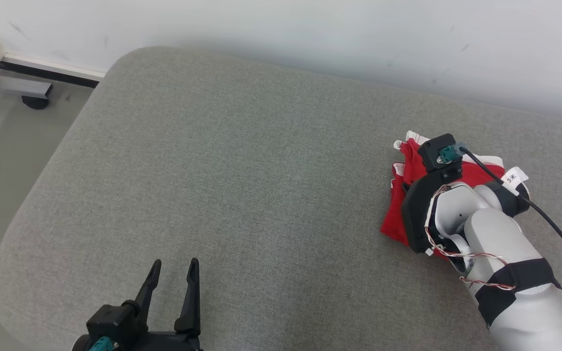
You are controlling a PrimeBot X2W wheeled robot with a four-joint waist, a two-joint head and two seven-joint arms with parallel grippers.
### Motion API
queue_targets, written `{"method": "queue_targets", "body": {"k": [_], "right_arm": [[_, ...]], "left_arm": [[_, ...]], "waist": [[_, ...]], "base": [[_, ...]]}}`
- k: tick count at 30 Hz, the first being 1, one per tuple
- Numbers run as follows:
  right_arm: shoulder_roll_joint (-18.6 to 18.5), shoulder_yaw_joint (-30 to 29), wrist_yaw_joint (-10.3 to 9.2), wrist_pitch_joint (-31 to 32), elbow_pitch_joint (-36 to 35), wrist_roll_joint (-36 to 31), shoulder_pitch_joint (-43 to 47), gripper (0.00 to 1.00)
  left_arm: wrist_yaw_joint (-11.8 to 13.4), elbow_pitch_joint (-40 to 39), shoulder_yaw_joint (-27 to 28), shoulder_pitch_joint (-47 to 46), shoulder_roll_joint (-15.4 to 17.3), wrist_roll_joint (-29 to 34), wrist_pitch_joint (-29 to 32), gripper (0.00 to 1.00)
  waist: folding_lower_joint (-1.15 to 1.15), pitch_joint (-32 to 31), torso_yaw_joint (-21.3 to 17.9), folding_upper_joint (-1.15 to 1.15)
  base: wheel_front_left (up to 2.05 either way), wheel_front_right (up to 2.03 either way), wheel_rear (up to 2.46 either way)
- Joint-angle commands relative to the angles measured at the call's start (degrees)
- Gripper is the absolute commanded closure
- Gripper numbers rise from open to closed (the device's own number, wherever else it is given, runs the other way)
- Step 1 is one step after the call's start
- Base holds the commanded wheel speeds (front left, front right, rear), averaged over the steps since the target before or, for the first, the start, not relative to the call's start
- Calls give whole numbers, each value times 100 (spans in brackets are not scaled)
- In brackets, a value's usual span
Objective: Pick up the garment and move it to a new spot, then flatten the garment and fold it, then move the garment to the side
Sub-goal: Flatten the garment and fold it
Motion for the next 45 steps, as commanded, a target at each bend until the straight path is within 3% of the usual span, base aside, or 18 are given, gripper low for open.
{"method": "queue_targets", "body": {"k": [1, 2, 3, 7, 10, 15, 19, 27, 37, 40, 43, 45], "right_arm": [[-26, 28, -15, -39, 28, 51, -35, 100], [-30, 62, -15, -46, 36, 83, -38, 99], [-15, 94, -15, -67, 30, 166, -25, 0], [145, -6, -15, -294, -190, 731, 80, 0], [-9, -149, -15, -473, -510, 1009, 209, 0], [-458, -562, -15, -618, -1090, 674, 811, 0], [-547, -760, -15, -605, -1488, 430, 1372, 0], [-56, -728, -15, -849, -2086, 135, 2065, 0], [439, -1007, -15, -917, -1503, -425, 1541, 0], [527, -1094, -15, -872, -1279, -528, 1428, 15], [584, -1021, -15, -861, -1184, -553, 1352, 63], [563, -903, -15, -849, -1156, -540, 1369, 84]], "left_arm": [[15, 10, 0, -12, -20, -69, -26, 0], [15, 20, -2, -4, -24, -71, -33, 0], [16, 30, -6, 3, -27, -71, -38, 0], [34, 54, -7, 44, -23, -59, -45, 0], [35, 49, 3, 100, 20, -73, -37, 0], [76, -11, 8, 181, 82, -85, -7, 0], [85, -35, -19, 218, 78, -102, 12, 0], [90, -74, 19, 192, 109, -153, 1, 0], [48, -60, -30, 38, 107, -141, -3, 0], [56, -46, -51, 31, 77, -150, -9, 0], [76, -34, -45, 74, 70, -174, -19, 0], [79, -22, -47, 102, 77, -184, -21, 0]], "waist": [[0, -24, 14, -1], [0, -39, 15, -1], [0, -57, 13, -1], [0, -158, -37, -1], [0, -261, -92, -1], [0, -421, -195, -1], [0, -463, -231, -1], [0, -401, -309, -1], [0, -232, -181, -1], [0, -203, -109, -1], [0, -201, -75, -1], [0, -216, -65, -1]], "base": [[0, 0, 0], [0, 0, 0], [0, 0, 0], [0, 0, 0], [0, 0, 0], [0, 0, 0], [0, 0, 0], [0, 0, 0], [0, 0, 0], [0, 0, 0], [0, 0, 0], [0, 0, 0]]}}
